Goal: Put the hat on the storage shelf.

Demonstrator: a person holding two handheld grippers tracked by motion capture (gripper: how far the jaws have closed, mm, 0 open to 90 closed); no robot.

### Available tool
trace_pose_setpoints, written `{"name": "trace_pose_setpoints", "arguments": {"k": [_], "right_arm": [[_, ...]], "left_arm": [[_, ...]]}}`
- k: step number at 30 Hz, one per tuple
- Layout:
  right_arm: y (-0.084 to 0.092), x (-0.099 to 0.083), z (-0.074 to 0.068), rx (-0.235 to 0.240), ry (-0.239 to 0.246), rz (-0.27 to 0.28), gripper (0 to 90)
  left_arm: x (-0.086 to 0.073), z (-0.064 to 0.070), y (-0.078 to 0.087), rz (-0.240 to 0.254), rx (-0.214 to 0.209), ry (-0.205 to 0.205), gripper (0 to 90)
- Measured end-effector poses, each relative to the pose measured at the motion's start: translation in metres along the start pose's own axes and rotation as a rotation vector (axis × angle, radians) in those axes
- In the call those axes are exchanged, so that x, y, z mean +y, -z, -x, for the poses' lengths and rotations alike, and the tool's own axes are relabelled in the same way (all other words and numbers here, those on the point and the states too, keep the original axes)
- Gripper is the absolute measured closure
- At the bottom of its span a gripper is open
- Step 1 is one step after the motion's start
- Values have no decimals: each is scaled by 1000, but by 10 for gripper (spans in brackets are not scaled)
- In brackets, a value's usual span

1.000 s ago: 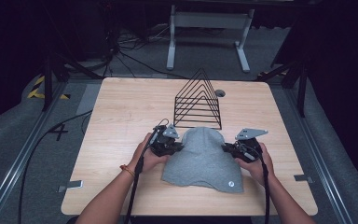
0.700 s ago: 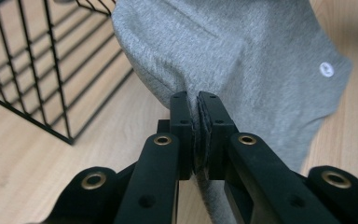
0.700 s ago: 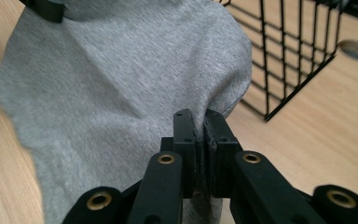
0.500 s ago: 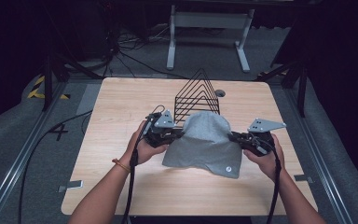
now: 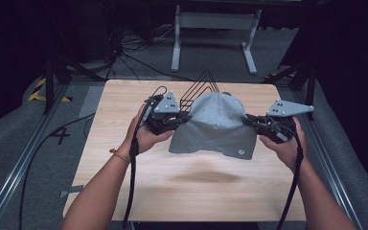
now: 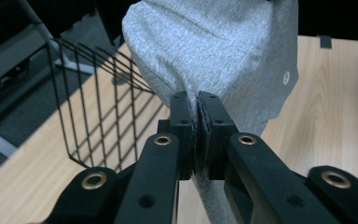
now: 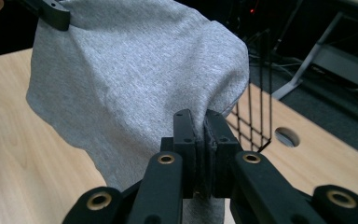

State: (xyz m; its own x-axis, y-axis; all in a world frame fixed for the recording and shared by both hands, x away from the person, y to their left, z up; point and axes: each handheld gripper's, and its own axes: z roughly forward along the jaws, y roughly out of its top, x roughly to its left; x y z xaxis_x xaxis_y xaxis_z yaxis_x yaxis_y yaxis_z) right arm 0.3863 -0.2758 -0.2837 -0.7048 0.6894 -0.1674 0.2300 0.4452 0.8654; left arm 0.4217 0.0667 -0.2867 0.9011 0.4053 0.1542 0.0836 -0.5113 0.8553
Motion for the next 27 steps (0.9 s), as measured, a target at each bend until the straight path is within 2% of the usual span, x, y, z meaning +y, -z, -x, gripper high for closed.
{"name": "trace_pose_setpoints", "arguments": {"k": [7,12,15,16,17,27], "right_arm": [[7,30,15,-32,-1,39,850],[12,52,28,-55,-1,64,850],[13,64,37,-68,-7,77,850],[13,66,38,-68,-15,79,851],[12,71,41,-80,-12,81,850],[-2,95,61,-123,-13,82,851]], "left_arm": [[26,-16,6,26,27,-4,854],[47,-28,13,65,45,-5,854],[57,-35,14,65,64,-10,854],[61,-38,14,70,65,1,854],[64,-41,14,71,68,-8,854],[79,-65,9,78,101,11,854]]}}
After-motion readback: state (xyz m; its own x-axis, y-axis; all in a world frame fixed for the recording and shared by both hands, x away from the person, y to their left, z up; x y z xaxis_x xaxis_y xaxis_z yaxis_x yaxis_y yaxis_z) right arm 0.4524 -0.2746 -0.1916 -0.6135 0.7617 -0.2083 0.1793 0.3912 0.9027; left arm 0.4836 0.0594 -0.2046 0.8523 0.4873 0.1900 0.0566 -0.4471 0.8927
